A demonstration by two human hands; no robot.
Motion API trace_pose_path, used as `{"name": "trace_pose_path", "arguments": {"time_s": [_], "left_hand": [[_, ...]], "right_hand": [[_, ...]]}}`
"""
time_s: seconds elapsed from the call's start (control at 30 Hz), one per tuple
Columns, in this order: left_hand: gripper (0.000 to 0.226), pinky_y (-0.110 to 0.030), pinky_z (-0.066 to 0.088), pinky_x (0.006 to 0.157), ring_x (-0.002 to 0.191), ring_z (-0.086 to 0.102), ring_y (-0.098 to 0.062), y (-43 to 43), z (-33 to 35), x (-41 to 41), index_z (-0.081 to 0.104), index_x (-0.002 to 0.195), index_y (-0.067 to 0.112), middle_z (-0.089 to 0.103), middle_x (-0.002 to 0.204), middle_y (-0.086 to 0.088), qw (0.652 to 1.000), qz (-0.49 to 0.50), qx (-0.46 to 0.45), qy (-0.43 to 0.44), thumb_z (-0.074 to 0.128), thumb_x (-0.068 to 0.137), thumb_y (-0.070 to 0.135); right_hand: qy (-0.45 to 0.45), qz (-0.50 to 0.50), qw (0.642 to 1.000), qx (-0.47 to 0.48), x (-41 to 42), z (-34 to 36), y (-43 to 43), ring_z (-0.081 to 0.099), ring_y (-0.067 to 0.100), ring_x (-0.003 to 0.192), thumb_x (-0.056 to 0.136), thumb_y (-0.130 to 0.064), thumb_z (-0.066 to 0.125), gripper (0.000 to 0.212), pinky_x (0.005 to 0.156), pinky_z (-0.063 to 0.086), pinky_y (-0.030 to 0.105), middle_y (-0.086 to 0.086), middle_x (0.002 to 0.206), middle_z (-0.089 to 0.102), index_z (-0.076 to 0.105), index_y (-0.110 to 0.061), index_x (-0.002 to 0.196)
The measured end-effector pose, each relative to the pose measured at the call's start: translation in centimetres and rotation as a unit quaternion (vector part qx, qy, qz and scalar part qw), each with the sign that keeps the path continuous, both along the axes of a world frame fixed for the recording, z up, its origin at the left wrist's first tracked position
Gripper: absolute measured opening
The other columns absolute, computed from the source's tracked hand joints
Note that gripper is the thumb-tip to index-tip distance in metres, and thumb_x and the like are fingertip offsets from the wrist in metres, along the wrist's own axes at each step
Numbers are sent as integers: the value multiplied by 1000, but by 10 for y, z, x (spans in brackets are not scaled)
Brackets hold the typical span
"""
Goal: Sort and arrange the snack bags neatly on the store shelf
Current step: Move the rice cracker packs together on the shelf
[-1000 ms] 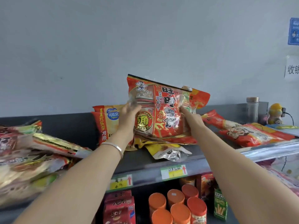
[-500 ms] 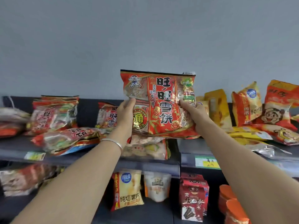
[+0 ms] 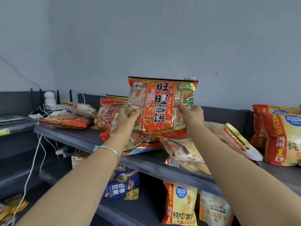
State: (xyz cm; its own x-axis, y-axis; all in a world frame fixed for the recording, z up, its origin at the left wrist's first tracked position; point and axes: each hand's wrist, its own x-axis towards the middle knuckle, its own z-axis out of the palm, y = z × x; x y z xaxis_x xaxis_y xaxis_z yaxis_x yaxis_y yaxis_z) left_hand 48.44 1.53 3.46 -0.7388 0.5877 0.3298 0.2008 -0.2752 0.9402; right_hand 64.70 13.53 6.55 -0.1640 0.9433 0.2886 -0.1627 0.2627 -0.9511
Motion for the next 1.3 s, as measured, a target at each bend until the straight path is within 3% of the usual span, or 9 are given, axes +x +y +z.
{"name": "trace_pose_path", "arguments": {"time_s": [0.2,0.4,0.47,0.67,0.77,0.87,0.97,1.1,1.3], "left_hand": [[82,-44,35,106,130,43,-26,15,2,-70,29,144,23,43,145,-4,997,1,-53,-56,69,78,50],[52,-35,35,82,101,48,-16,20,-2,-150,38,137,20,51,118,2,995,73,-32,-66,61,91,29],[47,-34,37,82,100,49,-17,19,-5,-179,38,137,19,52,124,0,993,89,-37,-64,56,94,22],[60,-43,44,97,119,52,-27,27,-19,-265,36,142,26,50,136,-3,992,80,-55,-82,62,88,37],[82,-51,46,97,119,53,-29,37,-30,-314,36,139,34,48,139,-6,990,63,-105,-68,67,65,54],[81,-55,40,102,123,46,-34,40,-40,-344,27,140,47,39,143,-8,981,63,-186,3,63,68,60],[76,-49,16,117,144,12,-32,41,-55,-351,15,147,44,7,159,-3,959,44,-251,123,57,84,55],[87,-61,0,113,144,-16,-31,50,-74,-347,3,149,38,-15,158,-8,920,69,-324,210,49,82,68],[100,-69,1,108,143,-22,-31,43,-85,-341,-16,145,44,-25,156,-4,857,63,-403,316,34,70,87]], "right_hand": [[-13,22,1000,17,-92,3,34,68,27,89,81,-44,70,47,84,56,48,6,104,68,53,-15,113],[-55,202,974,-87,-164,22,41,68,23,65,86,-13,70,23,56,55,34,10,84,69,49,-10,95],[-101,228,963,-99,-189,22,36,70,25,71,89,-8,66,19,61,57,36,12,88,70,51,-8,101],[-47,185,980,-63,-286,3,33,70,27,82,87,1,60,18,73,59,46,10,96,69,54,-14,95],[-41,128,989,-57,-342,-16,33,68,25,85,86,-11,57,36,74,58,44,9,110,69,52,-23,120],[-95,92,989,-63,-374,-34,2,55,15,73,94,-1,41,57,58,49,31,11,121,61,29,-23,145],[-167,76,980,-74,-391,-64,-10,51,18,74,95,6,36,69,61,47,33,15,120,58,10,-23,153],[-191,32,975,-107,-395,-79,-3,53,16,75,95,-7,46,56,57,46,28,11,113,57,25,-18,146],[-328,16,940,-95,-394,-72,-5,50,19,88,98,-13,45,59,73,44,31,15,132,50,17,-8,149]]}}
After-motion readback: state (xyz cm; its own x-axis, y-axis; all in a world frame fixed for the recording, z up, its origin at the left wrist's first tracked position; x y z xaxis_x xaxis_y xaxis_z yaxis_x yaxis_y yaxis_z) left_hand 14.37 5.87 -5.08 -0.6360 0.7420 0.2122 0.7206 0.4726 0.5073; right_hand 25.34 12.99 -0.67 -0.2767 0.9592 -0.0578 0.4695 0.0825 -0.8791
